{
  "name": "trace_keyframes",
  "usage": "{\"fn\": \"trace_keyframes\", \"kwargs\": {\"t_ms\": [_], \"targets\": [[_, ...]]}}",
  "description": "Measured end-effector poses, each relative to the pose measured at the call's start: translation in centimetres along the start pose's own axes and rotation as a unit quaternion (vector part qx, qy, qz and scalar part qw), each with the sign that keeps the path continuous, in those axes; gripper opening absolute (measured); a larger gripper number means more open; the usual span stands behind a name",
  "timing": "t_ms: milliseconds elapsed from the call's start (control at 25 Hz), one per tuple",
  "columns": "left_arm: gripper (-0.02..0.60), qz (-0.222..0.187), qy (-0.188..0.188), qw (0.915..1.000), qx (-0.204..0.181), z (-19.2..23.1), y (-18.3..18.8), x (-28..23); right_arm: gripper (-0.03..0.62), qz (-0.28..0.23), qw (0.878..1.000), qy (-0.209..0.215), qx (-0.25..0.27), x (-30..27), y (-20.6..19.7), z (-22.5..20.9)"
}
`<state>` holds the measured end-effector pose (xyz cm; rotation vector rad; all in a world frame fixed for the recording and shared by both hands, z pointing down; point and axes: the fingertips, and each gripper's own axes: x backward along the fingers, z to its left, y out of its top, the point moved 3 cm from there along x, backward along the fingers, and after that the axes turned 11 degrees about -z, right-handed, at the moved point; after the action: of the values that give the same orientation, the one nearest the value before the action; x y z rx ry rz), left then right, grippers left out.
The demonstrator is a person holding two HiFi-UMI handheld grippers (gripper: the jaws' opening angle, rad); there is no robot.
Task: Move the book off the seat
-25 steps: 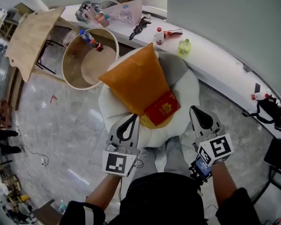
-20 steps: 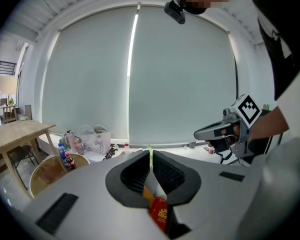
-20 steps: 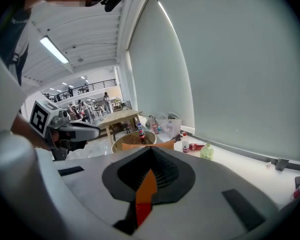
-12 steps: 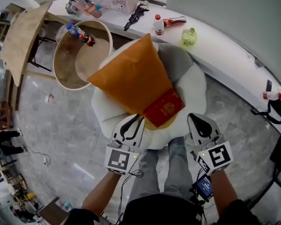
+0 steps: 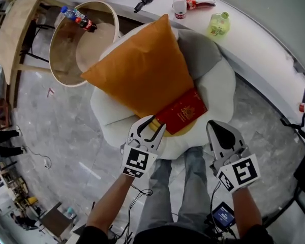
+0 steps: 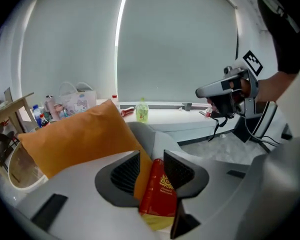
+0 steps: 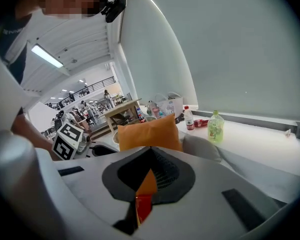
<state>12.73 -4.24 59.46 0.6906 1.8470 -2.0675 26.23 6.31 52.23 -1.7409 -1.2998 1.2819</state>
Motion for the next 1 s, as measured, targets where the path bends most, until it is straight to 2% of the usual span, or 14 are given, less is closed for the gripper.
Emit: {"fn": "trace_keyframes", "kwargs": {"t_ms": [560, 880, 1000], "targets": [[0.227, 0.102, -0.052, 0.9934, 0.015, 0.1, -12.9, -7.6, 0.008, 0.038, 0.999, 0.012, -0.034, -2.6, -8.7, -2.3], [0.252, 0.154, -0.093, 0.9836, 0.004, -0.6, -20.0, -11.4, 0.008, 0.045, 0.998, -0.006, -0.05, -3.7, -13.8, -5.2], [0.259, 0.177, -0.099, 0.9793, 0.006, -0.3, -22.4, -12.6, 0.008, 0.052, 0.997, -0.006, -0.062, -4.0, -15.4, -5.6]]}}
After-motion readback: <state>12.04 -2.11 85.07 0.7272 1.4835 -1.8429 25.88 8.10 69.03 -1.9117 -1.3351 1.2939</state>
